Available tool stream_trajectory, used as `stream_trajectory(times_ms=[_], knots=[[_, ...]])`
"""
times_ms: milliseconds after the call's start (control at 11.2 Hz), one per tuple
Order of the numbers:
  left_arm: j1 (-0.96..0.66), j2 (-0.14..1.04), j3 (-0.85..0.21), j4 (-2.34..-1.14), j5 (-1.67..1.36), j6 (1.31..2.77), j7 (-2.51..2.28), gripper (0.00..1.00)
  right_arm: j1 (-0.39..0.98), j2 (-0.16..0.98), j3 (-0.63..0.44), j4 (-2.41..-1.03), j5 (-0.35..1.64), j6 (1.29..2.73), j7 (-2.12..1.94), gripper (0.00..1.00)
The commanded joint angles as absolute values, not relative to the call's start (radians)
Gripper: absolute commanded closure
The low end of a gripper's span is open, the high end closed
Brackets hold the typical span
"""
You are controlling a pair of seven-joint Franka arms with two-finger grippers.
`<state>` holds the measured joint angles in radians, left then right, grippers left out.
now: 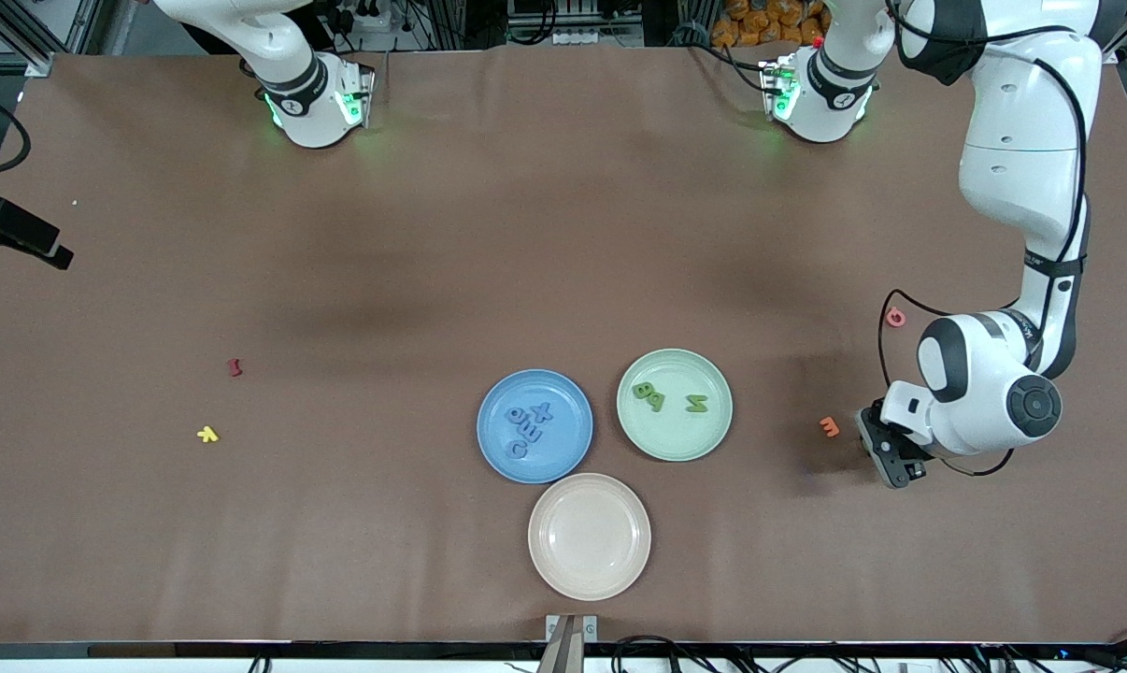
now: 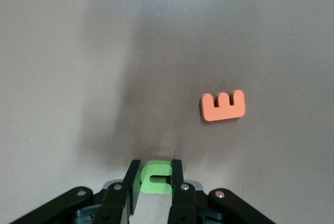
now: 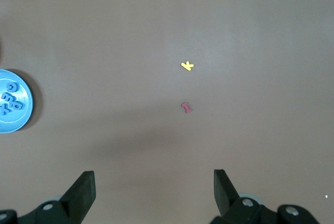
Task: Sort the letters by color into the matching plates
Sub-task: 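Carry green c to the green plate and open the left gripper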
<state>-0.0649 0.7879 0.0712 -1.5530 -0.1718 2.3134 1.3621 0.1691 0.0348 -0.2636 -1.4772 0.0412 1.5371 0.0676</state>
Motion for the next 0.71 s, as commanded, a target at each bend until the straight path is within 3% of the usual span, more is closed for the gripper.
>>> stream_trajectory(times_ms=[0,356,622], knots=[[-0.077,0.755,0.063,-1.549,-0.179,2.295,1.277,1.0,0.167,0.029,-0.262,-1.473,0.028,1.528,0.083,0.0],[-0.098,0.689,-0.02,-1.523,-0.178,2.209,1.004,1.0,0.169,0.029,-0.262,-1.474,0.026,1.528,0.083,0.0],[-0.245,0.654,-0.028,-1.519,-0.179,2.204,0.685,1.0,0.164,0.037,-0.262,-1.474,0.025,1.537,0.081,0.0]])
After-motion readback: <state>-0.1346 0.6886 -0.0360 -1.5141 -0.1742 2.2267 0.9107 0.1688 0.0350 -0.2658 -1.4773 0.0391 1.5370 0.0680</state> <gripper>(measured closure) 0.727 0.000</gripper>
